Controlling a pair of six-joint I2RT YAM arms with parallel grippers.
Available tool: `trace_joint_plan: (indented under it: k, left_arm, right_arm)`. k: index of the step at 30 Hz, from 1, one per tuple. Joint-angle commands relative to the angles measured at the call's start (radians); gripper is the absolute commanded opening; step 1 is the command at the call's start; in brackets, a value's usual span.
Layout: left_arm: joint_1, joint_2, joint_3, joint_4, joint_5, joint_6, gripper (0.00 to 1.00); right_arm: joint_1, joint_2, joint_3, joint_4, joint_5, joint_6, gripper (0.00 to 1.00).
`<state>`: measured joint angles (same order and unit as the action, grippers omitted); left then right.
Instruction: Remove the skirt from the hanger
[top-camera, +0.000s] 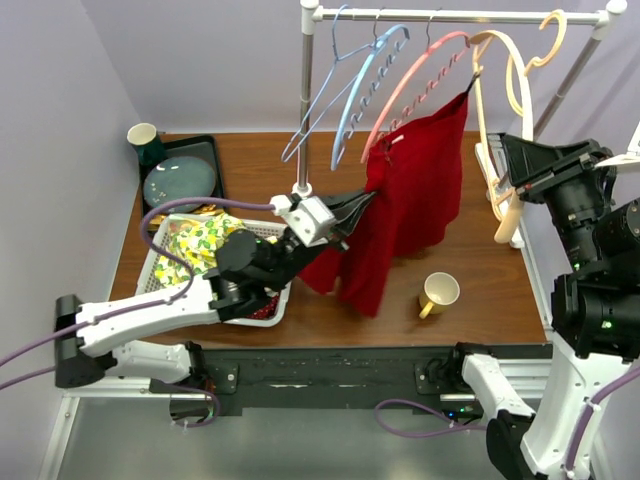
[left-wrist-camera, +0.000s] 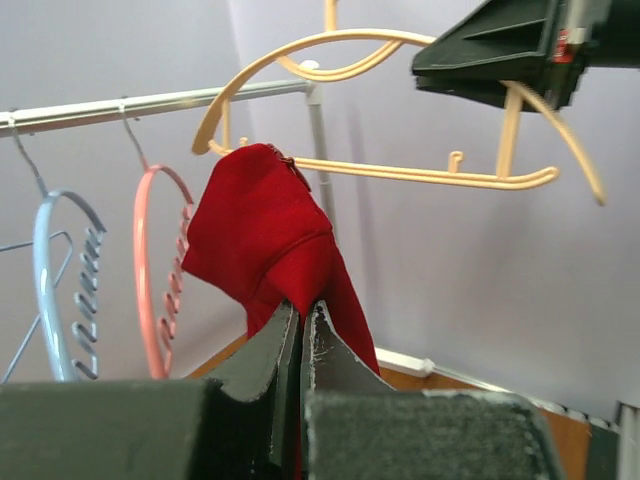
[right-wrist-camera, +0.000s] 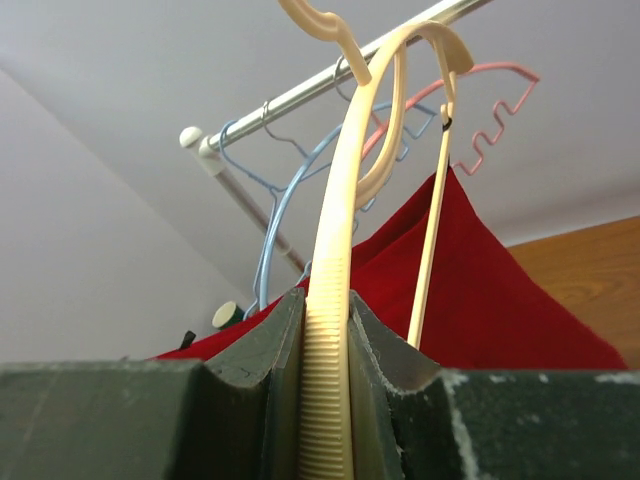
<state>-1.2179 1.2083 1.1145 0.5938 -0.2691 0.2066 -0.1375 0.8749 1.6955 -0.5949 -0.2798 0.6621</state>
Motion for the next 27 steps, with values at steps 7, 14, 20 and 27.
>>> trace_joint_plan:
  k: [7, 14, 20, 27]
  left_arm:
    - [-0.003, -0.286, -0.145, -0.256, 0.192, -0.133, 0.0]
    - [-0.003, -0.311, -0.16, -0.405, 0.189, -0.145, 0.02]
    - [-0.003, -0.279, -0.124, -0.5, 0.156, -0.136, 0.66]
    - [-0.003, -0.205, -0.01, -0.48, 0.03, -0.043, 0.81]
  right_arm:
    - [-0.001, -0.14, 0.03, -0.091, -0.087, 0.007, 0.0]
    - [0.018, -0.235, -0.138, -0.102, -0.182, -0.001, 0.0]
    - [0.032, -0.306, -0.293, 0.044, -0.363, 0.071, 0.0]
    - [0.085, -0.358, -0.306, 0.081, -0.386, 0.07, 0.0]
